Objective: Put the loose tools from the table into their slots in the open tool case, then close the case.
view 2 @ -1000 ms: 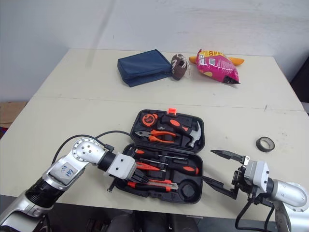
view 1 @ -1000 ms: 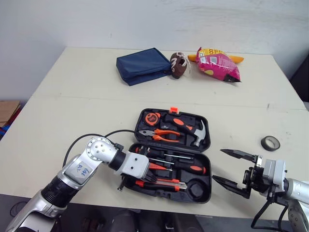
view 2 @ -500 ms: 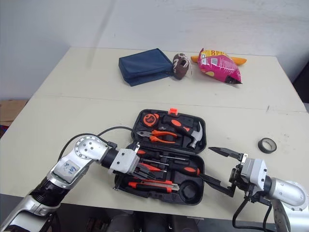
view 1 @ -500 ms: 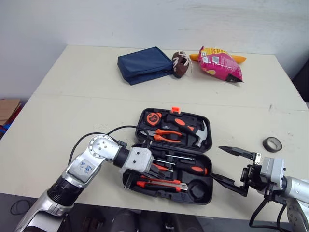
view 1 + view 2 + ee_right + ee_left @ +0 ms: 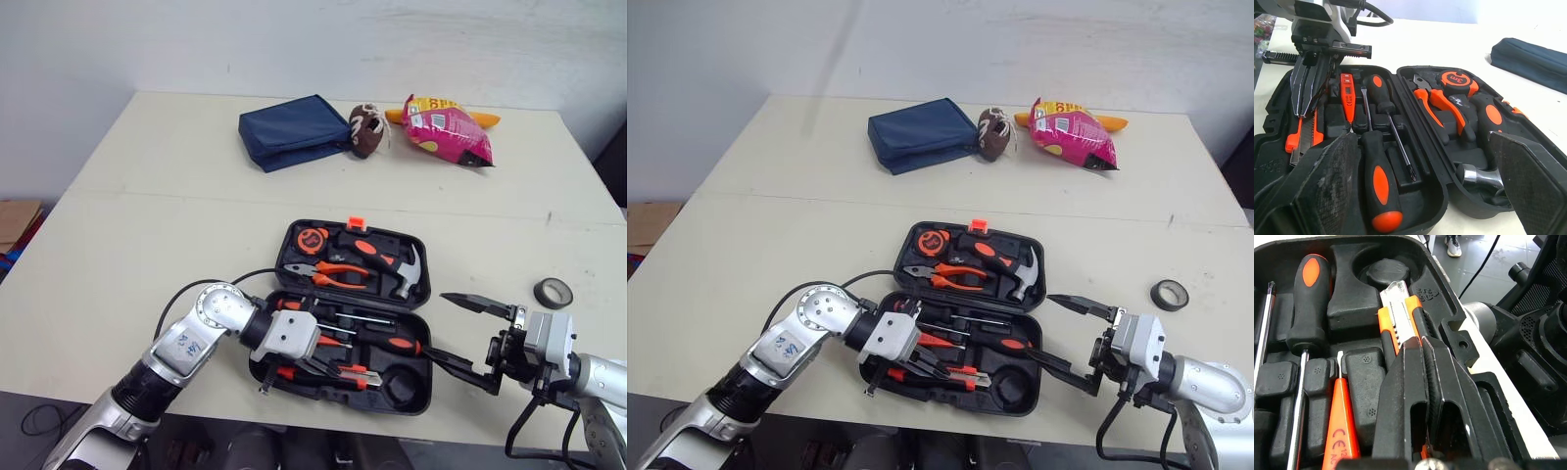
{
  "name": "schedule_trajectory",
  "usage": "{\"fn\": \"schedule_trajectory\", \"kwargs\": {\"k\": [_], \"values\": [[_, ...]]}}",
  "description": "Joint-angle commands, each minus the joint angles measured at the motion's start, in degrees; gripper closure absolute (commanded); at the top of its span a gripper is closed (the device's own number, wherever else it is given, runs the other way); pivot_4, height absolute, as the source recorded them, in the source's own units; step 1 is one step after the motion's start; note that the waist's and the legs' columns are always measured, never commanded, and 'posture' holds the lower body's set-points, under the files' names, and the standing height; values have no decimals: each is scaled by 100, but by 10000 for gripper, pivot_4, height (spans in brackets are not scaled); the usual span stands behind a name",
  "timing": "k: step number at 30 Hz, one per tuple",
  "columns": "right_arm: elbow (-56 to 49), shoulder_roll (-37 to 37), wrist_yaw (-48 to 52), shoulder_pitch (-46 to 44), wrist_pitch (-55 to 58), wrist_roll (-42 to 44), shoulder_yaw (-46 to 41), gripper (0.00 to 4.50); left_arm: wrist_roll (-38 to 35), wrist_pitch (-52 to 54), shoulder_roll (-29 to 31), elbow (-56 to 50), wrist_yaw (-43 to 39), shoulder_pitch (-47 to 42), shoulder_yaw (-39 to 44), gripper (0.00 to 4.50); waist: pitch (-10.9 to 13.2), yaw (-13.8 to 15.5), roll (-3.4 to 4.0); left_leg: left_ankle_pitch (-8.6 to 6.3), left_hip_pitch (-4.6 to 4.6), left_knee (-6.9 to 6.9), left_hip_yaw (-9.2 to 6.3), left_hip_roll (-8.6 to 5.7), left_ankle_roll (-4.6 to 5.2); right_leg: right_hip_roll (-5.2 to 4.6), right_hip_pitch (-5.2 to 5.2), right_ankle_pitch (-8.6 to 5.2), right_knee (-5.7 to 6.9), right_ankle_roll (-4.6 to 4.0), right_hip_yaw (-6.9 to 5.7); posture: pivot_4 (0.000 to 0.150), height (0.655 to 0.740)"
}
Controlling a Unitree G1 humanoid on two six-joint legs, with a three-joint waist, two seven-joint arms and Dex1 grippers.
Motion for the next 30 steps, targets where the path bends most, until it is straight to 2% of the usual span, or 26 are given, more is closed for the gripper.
{"fn": "schedule_trajectory", "kwargs": {"k": [1, 8, 11, 15, 19, 22, 23, 25, 28, 30], "values": [[-146, -69, 19, 36, -31, 90, -137, 0, 616, 93, 239, 177, -53, 108, -411, 44442, -2, 0, 1, 0, 1, -3, 0, 0, 0, 0, 1, 0, -2, 0, 0, 1500, 7400], [-123, -66, 43, 76, -71, 71, -181, 0, 1285, 101, 628, 258, -36, 63, -826, 44442, -46, -20, -1, 0, 9, -15, 0, 0, 0, 1, 15, 0, -16, 0, 0, 1500, 7400], [-87, -60, 58, 98, -102, 62, -195, 0, 1265, -23, 734, 260, -55, 129, -822, 44442, -60, -26, -17, -6, 16, -27, 0, 3, 7, 2, 44, 0, -26, -1, -1, 1500, 7400], [48, -35, 111, 111, -195, 26, -192, 0, 1384, -215, 740, 203, -1, 209, -963, 44442, -74, -63, -28, -13, 96, -64, 0, 3, 14, 3, 111, -5, -46, -7, 0, 1500, 7400], [152, -42, 156, 98, -283, 37, -233, 0, 733, -41, 362, 130, 304, 328, -502, 44442, -107, -51, -1, -12, 98, -77, 0, 1, 12, 3, 112, -7, -51, -8, 0, 1500, 7400], [256, -45, 171, 107, -381, 31, -314, 0, 385, -482, 141, 185, 416, 354, -21, 44442, -107, 14, 1, -13, 98, -71, 0, -3, 16, -2, 100, -7, -52, -7, 0, 1500, 7400], [337, -67, 192, 138, -429, 58, -435, 0, 13, -792, 69, 162, 318, 360, 324, 44442, -106, 30, 0, -13, 97, -64, -2, -2, 17, -2, 91, -6, -52, -6, -2, 1500, 7400], [428, -127, 191, 272, -436, 142, -731, 0, -825, -720, -28, 6, 257, 385, 1004, 44442, -86, 34, 0, -17, 91, -57, -2, -3, 24, -4, 89, -5, -52, -5, -3, 1500, 7400], [491, -167, 300, 577, -510, 193, -1117, 0, -1175, -751, 79, -85, 225, 396, 1527, 44442, -81, 27, -6, -22, 70, -44, -9, -1, 23, -5, 79, -5, -53, -4, -12, 1500, 7400], [626, -231, 358, 834, -630, 193, -1580, 0, -1367, -286, 430, -207, 246, 456, 1897, 44442, -78, 14, -4, -25, 70, -46, -8, -1, 18, -4, 80, -9, -54, 0, -11, 1500, 7400]]}}
